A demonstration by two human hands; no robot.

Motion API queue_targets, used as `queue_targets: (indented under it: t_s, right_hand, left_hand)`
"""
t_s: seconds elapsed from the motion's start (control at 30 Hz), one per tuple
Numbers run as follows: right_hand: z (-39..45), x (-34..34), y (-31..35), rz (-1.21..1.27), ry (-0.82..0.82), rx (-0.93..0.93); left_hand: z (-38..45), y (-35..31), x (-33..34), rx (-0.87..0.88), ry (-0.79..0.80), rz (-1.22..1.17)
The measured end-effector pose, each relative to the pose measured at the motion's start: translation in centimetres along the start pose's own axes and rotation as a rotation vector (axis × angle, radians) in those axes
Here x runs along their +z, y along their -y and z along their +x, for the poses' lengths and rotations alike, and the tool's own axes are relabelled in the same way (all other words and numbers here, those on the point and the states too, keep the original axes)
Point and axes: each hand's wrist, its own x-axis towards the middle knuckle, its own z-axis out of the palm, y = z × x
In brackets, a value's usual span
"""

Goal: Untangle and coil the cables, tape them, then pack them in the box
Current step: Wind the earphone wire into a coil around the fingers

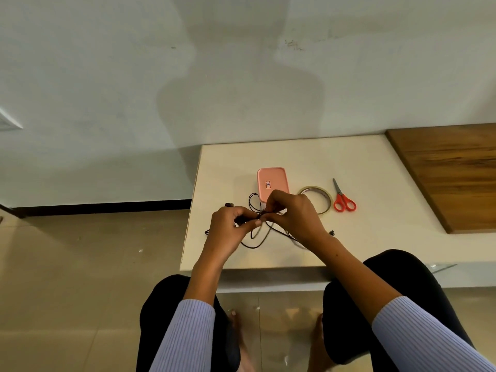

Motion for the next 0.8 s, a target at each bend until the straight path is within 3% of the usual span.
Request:
queue_targets:
  t_s: [0.3, 0.47, 0.57, 0.7, 0.8]
  right_hand:
    - [0.3, 0.4, 1.2, -0.26, -0.252, -0.304]
    - [0.3, 0.7, 1.4, -0.357, -0.144, -0.445]
    - [0.2, 0.3, 1.3, -0.21, -0.096, -0.329]
    - [0.2, -0.5, 0.6, 0.069, -0.059, 0.044]
    - [0.2, -1.3, 0.3, 0.199, -0.089, 0.213]
  left_hand:
    - [0.0, -1.0, -0.6, -0.367, 0.013, -0.321]
    - [0.0, -0.8, -0.6, -0.39, -0.019, -0.361]
    - [0.1, -0.4, -0.6, -0.433, -0.035, -0.463]
    - [0.5, 0.1, -0.7, -0.5, -0.138, -0.609]
    - [0.6, 0.7, -0.8, -0.533, -0.223, -0.638]
